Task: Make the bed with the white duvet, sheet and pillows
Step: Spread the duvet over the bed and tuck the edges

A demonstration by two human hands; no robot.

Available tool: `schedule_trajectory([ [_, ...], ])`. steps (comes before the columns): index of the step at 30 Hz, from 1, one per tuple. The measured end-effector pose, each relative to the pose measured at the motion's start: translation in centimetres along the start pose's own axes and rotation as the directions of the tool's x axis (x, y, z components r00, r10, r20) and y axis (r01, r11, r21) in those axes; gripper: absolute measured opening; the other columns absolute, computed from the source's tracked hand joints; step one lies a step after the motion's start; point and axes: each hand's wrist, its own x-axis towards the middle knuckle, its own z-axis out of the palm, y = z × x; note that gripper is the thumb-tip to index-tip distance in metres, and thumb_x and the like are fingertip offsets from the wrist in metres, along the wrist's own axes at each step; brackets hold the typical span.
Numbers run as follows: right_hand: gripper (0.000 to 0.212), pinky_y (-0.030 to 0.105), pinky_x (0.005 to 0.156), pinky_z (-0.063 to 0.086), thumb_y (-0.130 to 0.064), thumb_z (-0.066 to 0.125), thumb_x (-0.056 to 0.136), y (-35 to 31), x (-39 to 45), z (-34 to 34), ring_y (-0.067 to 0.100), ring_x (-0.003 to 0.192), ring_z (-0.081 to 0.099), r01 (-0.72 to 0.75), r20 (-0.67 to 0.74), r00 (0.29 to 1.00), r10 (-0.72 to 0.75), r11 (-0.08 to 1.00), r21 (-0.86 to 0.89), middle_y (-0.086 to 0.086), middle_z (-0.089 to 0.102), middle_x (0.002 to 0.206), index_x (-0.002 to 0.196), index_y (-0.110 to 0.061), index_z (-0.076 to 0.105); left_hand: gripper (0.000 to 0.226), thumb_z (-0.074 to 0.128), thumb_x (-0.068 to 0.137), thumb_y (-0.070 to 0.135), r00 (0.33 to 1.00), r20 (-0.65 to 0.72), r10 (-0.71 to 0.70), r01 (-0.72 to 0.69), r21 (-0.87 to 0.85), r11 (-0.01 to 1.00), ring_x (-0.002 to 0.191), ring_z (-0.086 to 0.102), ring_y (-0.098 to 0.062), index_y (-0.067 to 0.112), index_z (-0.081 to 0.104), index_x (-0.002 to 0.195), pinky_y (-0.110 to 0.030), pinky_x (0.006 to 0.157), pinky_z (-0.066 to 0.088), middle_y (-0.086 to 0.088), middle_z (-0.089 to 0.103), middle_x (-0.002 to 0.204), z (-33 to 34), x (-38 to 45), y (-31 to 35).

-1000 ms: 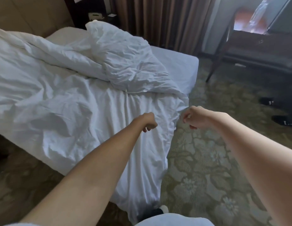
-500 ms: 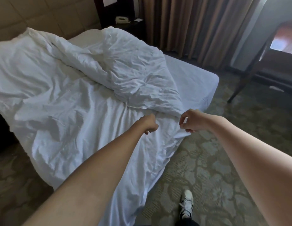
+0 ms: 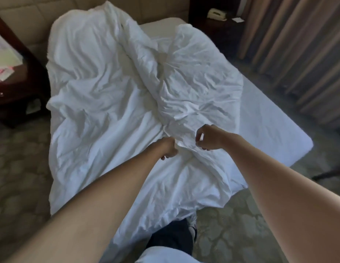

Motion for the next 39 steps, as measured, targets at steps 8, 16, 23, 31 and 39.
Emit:
schedule_trajectory([
  [8, 0.028, 0.038, 0.091, 0.046, -0.027, 0.056, 0.092, 2.6, 16.5, -3.1, 0.030, 0.113, 0.056, 0.050, 0.119, 0.993, -0.017, 0.960, -0.276, 0.009, 0.053, 0.124, 0.118, -0.018, 0.061, 0.032, 0.047, 0.094, 0.028, 0.974, -0.105, -0.201, 0.171, -0.240, 0.956, 0.106, 0.060, -0.033, 0.006, 0.055, 0.114, -0.041, 0.089, 0.048, -0.013, 0.059, 0.117, -3.5, 13.3, -2.0],
  [16, 0.024, 0.032, 0.085, 0.042, -0.025, 0.058, 0.090, -0.4, 29.8, -5.3, 0.025, 0.112, 0.057, 0.217, 0.092, 0.976, -0.197, 0.917, -0.335, 0.000, 0.061, 0.119, 0.114, -0.026, 0.061, 0.020, 0.043, 0.094, 0.022, 0.908, -0.239, -0.344, 0.242, -0.372, 0.896, 0.095, 0.060, -0.031, 0.008, 0.055, 0.102, -0.037, 0.080, 0.047, -0.009, 0.062, 0.103, -5.9, 21.8, -5.3],
  [23, 0.047, 0.038, 0.105, 0.037, -0.015, 0.053, 0.092, -1.1, 39.0, -3.8, 0.022, 0.130, 0.041, 0.404, 0.206, 0.913, -0.351, 0.718, -0.566, 0.001, 0.045, 0.136, 0.137, -0.023, 0.043, 0.045, 0.047, 0.097, 0.033, 0.913, -0.166, -0.372, 0.230, -0.543, 0.808, 0.110, 0.055, -0.034, 0.011, 0.033, 0.134, -0.041, 0.081, 0.045, -0.013, 0.052, 0.126, -5.1, 29.1, -5.1],
  [31, 0.066, 0.040, 0.116, 0.026, -0.013, 0.053, 0.092, -4.2, 47.7, -3.3, 0.021, 0.146, 0.023, 0.560, 0.357, 0.819, -0.448, 0.493, -0.666, 0.003, 0.025, 0.157, 0.151, -0.020, 0.025, 0.074, 0.054, 0.094, 0.041, 0.916, -0.095, -0.389, 0.248, -0.627, 0.738, 0.121, 0.051, -0.033, 0.020, 0.012, 0.151, -0.045, 0.093, 0.047, -0.012, 0.042, 0.140, -6.6, 34.1, -5.8],
  [39, 0.062, 0.048, 0.122, -0.002, -0.023, 0.047, 0.095, -0.9, 51.5, -2.6, 0.018, 0.132, 0.047, 0.516, 0.426, 0.828, -0.364, 0.199, -0.833, 0.000, 0.057, 0.134, 0.152, -0.017, 0.023, 0.067, 0.057, 0.093, 0.034, 0.905, -0.193, -0.379, 0.217, -0.557, 0.802, 0.124, 0.045, -0.032, 0.017, 0.022, 0.147, -0.046, 0.096, 0.043, -0.011, 0.042, 0.138, -6.8, 37.0, -5.7],
])
